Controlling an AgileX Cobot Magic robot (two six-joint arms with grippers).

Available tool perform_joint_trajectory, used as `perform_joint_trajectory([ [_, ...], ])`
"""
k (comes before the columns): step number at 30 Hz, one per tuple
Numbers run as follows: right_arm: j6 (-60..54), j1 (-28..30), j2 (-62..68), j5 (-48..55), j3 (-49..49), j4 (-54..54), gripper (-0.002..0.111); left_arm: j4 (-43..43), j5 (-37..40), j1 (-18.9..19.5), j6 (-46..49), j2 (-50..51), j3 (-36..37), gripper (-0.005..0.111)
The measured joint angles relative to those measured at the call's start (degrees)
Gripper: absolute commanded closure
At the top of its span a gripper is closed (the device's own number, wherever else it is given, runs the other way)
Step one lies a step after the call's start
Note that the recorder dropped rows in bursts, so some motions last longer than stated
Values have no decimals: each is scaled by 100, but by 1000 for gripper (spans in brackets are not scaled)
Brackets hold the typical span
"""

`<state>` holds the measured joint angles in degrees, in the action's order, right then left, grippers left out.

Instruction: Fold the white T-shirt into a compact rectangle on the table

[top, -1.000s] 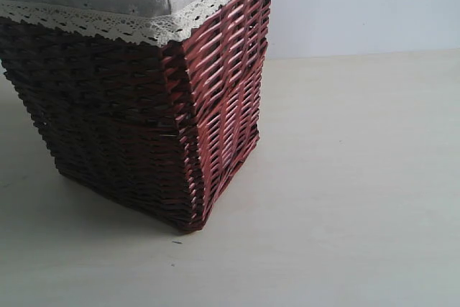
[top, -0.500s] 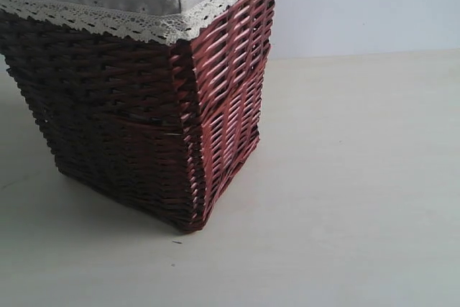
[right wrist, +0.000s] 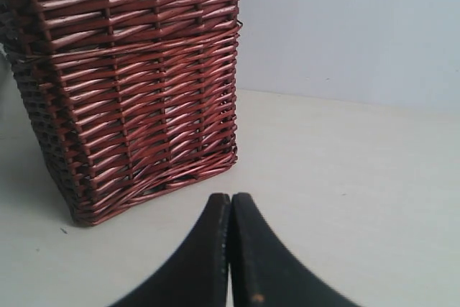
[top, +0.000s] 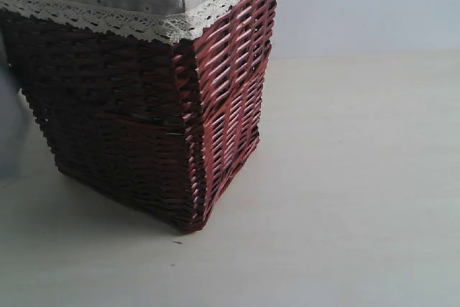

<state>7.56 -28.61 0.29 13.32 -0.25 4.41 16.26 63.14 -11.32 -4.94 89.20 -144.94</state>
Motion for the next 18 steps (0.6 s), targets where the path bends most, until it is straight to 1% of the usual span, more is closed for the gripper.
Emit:
perform_joint_trajectory([
  [3, 0, 0, 0, 0, 0, 0, 108, 361, 422, 0, 22, -21, 184, 107],
  [6, 0, 0, 0, 0, 0, 0, 108, 581, 627, 3, -63, -70, 660, 107],
  [11, 0, 0, 0, 0, 0, 0, 108, 122, 682, 3, -86, -128, 1989, 107],
  [13, 0, 0, 0, -10, 0, 0, 108, 179, 697, 3, -111, -128, 2517, 107],
  [15, 0, 0, 0, -10, 0, 0, 108, 691, 725, 3, -268, -140, 3113, 107],
  [18, 0, 0, 0, -10, 0, 0, 108, 1860, 725, 61, -730, -176, 4008, 107],
])
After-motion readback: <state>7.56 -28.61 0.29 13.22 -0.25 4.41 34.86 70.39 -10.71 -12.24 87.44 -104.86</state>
